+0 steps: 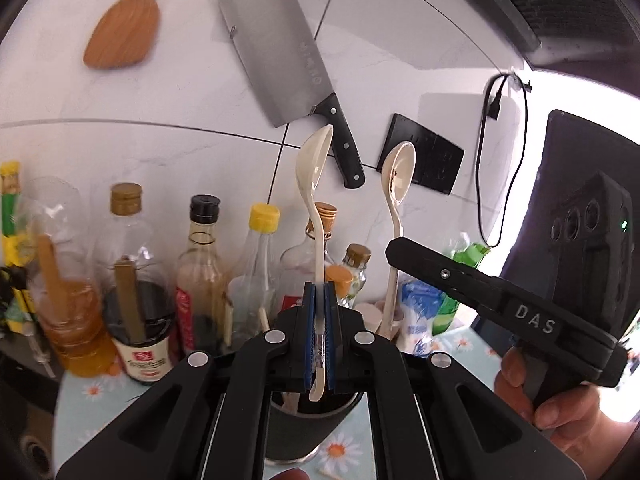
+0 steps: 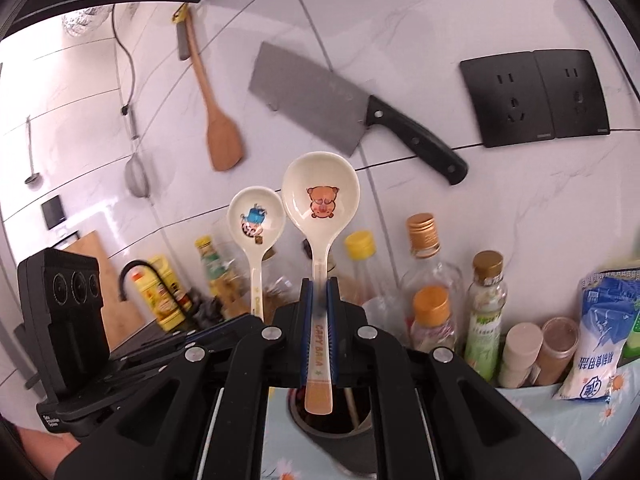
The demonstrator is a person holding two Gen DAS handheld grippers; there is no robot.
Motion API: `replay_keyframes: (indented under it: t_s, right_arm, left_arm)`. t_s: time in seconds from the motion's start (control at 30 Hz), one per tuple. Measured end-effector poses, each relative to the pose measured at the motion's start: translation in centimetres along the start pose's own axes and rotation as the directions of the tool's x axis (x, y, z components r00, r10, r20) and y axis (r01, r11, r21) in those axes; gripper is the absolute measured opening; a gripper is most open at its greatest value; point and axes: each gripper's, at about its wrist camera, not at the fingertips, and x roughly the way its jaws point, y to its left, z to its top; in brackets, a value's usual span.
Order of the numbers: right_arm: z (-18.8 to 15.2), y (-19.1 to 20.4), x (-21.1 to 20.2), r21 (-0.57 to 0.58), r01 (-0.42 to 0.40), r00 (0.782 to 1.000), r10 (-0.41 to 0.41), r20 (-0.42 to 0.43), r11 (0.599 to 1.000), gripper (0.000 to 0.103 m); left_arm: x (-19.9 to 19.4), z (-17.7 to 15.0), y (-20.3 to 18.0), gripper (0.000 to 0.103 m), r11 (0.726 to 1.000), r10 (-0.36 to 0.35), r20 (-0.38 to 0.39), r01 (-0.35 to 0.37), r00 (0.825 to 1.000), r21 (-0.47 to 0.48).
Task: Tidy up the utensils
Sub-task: 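Carry both spoons over the black holder with both tools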
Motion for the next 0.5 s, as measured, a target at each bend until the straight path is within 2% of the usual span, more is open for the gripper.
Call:
replay_keyframes:
  t_s: [0.27, 0.5]
  right_arm:
    - [-0.9, -1.9, 2.3, 0.037, 0.04, 0.999, -0.04, -0.003, 0.999, 0.008]
    - [-2.8, -2.2, 3.8, 0.026, 0.064, 0.997, -0.063, -0.033, 0.998, 0.008]
  left_arm:
    - [2.5, -0.8, 0.9, 0.003, 0.998, -0.069, 0.012, 0.069, 0.998, -0.008]
    - [4.3, -2.4, 1.9, 0.004, 0.997, -0.069, -0.028, 0.068, 0.997, -0.027]
